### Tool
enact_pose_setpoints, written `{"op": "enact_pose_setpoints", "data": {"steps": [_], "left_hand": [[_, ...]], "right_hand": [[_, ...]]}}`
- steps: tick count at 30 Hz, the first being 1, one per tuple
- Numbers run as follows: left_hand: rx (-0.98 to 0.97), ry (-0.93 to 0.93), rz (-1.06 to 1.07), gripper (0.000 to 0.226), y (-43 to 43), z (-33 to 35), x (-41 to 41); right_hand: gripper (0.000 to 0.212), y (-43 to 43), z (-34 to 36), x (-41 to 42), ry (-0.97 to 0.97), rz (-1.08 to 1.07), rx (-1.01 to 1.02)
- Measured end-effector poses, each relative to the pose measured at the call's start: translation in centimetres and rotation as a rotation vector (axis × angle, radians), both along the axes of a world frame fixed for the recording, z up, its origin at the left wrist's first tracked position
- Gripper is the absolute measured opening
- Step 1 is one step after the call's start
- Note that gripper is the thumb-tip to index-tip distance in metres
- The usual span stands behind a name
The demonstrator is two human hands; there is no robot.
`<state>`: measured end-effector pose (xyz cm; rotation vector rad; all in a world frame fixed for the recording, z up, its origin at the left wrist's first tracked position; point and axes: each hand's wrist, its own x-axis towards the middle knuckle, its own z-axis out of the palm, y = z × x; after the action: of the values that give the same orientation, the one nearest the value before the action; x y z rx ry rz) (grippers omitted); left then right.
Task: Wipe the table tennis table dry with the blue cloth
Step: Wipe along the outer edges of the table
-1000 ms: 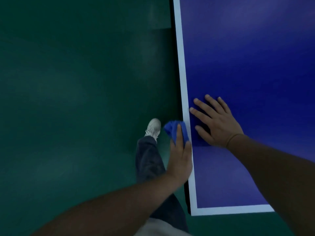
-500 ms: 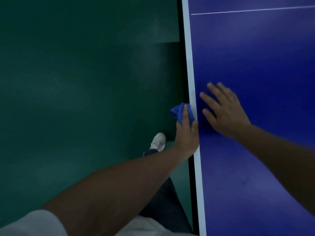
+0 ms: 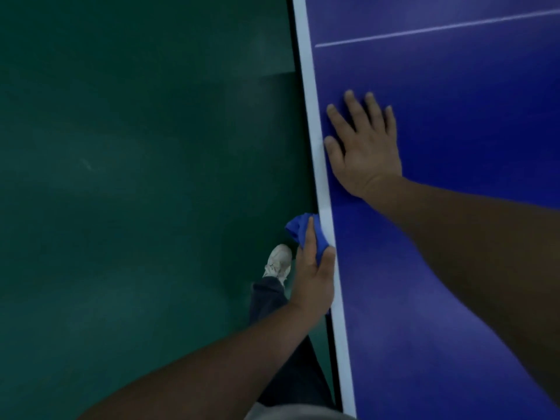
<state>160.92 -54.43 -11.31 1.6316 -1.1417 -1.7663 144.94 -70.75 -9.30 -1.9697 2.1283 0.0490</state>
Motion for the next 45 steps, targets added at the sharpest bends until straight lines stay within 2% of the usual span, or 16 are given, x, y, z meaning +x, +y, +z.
{"op": "enact_pose_setpoints", "data": {"steps": [4,9,12,14,17,21,27,32,34,37,39,45], "left_hand": [[0.036,-0.058,-0.017,0.061,-4.9,0.3,-1.3],[-0.082,-0.124,0.023,0.061,-15.6,0.6,-3.7],[0.054,-0.037,0.15,0.064,-19.3,-0.3,-4.0],[0.121,0.044,0.217,0.079,-19.0,-0.3,-3.9],[0.045,0.021,0.201,0.049,-14.7,1.8,-3.8],[0.098,-0.121,0.104,0.048,-10.1,1.5,-2.9],[-0.111,-0.188,0.042,0.055,-18.5,0.8,-4.4],[-0.083,-0.218,0.053,0.055,-28.0,0.6,-5.8],[-0.077,-0.217,0.021,0.057,-27.0,0.9,-5.5],[-0.138,-0.107,-0.026,0.059,-20.3,0.9,-3.9],[-0.112,-0.081,-0.055,0.061,-18.0,0.7,-3.5],[-0.065,-0.013,-0.062,0.061,-20.9,0.3,-3.7]], "right_hand": [[0.06,-0.2,0.1,-0.2,-0.025,0.001,0.008],[0.061,-0.2,-0.1,-0.5,-0.054,-0.02,0.006],[0.062,-0.2,-0.2,-0.5,-0.085,-0.029,-0.026],[0.062,-0.4,-0.3,-0.6,-0.09,-0.031,-0.032],[0.061,-0.4,-0.5,-0.6,-0.119,-0.031,-0.046],[0.059,-0.3,-0.8,-0.7,-0.115,-0.023,-0.063],[0.058,-0.5,-1.1,-0.7,-0.096,-0.024,-0.062],[0.054,-0.3,-1.0,-0.7,-0.08,-0.029,-0.079],[0.055,-0.4,-0.7,-0.6,-0.062,-0.028,-0.06],[0.053,-0.1,-0.5,-0.5,-0.044,-0.013,-0.059],[0.053,-0.3,-0.4,-0.7,-0.024,-0.013,-0.05],[0.051,0.0,-0.2,-0.6,-0.043,-0.041,-0.073]]}}
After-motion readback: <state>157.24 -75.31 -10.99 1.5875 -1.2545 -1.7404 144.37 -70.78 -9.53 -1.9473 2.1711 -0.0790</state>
